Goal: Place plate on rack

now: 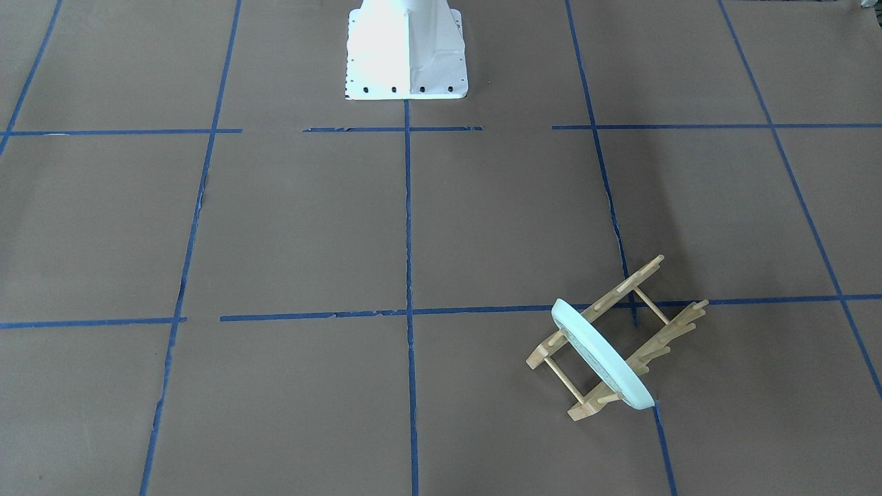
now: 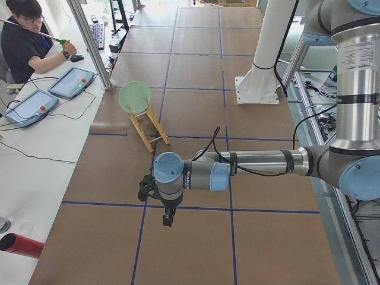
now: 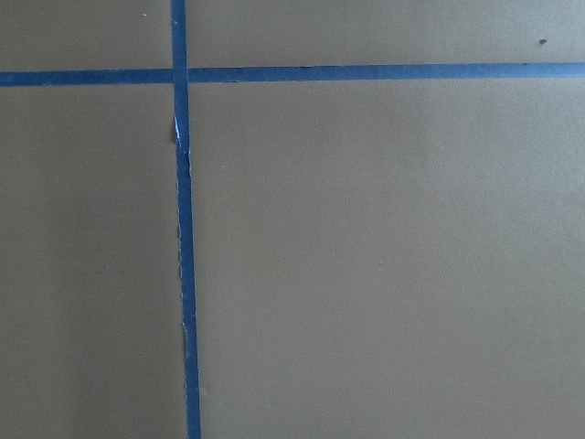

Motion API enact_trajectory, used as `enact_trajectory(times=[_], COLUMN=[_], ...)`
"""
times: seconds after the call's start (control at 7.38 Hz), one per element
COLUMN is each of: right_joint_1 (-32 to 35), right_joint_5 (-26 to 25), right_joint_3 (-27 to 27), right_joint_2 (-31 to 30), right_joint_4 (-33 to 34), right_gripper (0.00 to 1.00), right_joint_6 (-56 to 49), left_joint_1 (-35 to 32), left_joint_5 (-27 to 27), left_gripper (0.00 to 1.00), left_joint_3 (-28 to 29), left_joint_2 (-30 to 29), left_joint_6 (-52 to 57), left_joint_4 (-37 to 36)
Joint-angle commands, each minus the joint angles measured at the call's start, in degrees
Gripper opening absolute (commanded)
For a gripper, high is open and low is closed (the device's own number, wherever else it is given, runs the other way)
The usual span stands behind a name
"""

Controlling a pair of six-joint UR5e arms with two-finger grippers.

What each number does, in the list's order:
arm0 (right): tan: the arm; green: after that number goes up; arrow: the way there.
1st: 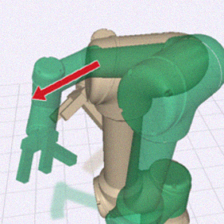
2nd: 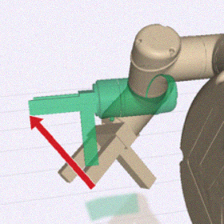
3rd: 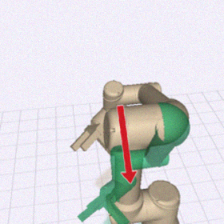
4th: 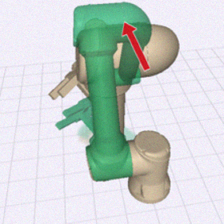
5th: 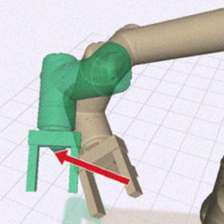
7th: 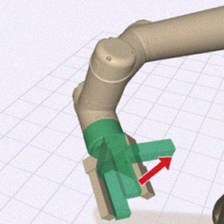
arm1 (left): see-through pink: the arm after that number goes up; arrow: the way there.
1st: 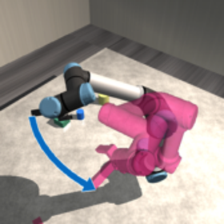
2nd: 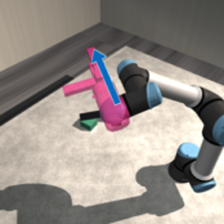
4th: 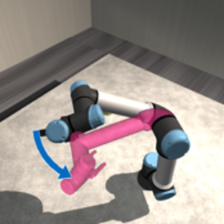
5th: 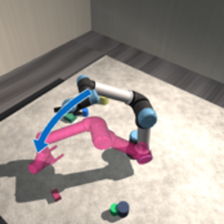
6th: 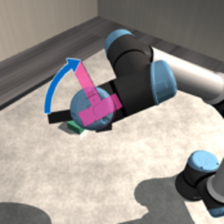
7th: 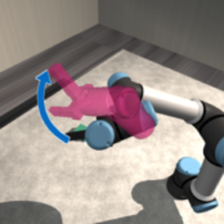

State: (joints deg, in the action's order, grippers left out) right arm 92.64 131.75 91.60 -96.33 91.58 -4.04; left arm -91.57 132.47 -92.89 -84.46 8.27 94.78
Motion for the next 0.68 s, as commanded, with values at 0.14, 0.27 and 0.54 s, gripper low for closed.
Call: enact_trajectory(times=[0.14,0.27,0.54], right_joint_1=[0.1,0.1,0.1], right_joint_5=[0.0,0.0,0.0], right_joint_3=[0.1,0.0,0.0], right_joint_2=[0.0,0.0,0.0], right_joint_4=[0.0,0.0,0.0], right_gripper=[1.0,1.0,1.0], right_joint_6=[0.0,0.0,0.0], left_joint_1=[0.0,0.0,0.0], left_joint_5=[-1.0,-1.0,-0.9], left_gripper=[1.0,1.0,1.0], left_joint_3=[-1.7,-1.7,-1.8], left_joint_2=[-1.3,-1.5,-1.6], left_joint_6=[0.2,0.3,0.3], left_joint_4=[0.1,0.1,0.1])
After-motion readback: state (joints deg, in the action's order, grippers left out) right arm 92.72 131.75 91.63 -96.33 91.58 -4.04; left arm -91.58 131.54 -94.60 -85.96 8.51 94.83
